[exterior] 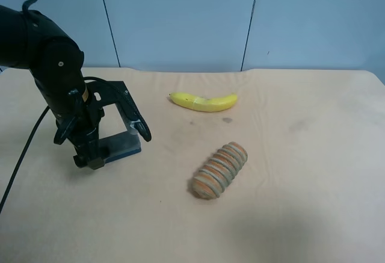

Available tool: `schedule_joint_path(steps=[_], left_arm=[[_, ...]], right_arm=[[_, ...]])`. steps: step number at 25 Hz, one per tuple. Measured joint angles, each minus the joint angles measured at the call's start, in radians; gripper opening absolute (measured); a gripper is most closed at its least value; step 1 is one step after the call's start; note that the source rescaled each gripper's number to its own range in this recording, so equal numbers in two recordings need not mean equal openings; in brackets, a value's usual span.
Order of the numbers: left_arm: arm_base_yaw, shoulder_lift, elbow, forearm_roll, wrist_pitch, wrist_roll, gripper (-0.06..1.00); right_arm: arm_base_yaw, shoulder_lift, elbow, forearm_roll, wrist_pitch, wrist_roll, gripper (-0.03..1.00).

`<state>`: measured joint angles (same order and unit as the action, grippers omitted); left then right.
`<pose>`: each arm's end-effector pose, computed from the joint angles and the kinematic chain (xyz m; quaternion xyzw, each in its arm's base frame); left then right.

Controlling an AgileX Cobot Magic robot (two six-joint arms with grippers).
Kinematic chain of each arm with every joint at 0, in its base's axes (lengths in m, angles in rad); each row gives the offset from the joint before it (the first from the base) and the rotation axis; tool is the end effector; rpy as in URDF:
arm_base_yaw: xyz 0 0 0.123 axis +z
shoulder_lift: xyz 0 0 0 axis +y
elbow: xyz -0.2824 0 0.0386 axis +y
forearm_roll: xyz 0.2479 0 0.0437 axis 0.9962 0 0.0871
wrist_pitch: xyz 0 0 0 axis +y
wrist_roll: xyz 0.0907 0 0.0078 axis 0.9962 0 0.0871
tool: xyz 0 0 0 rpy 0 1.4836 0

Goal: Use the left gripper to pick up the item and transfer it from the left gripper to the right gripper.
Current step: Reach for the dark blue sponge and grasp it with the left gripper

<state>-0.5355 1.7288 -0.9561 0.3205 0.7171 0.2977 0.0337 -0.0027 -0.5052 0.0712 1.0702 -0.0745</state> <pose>0.2742 -0.1407 0.1666 0.4996 0.8546 0.1040 0.0959 -0.0066 0.0055 0.2780 -0.0478 0.8518 0.0249 0.5211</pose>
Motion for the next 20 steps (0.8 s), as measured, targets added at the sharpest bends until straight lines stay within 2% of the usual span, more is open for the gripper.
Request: schedule_joint_path(steps=[5, 20], left_arm=[[0.025, 0.066, 0.000, -0.005, -0.051, 0.007, 1.00], [0.026, 0.157, -0.001, -0.036, -0.200, 0.021, 1.00]], right_arm=[[0.000, 0.000, 0.000, 0.000, 0.000, 0.000, 1.00], [0.000, 0.000, 0.000, 0.000, 0.000, 0.000, 1.00]])
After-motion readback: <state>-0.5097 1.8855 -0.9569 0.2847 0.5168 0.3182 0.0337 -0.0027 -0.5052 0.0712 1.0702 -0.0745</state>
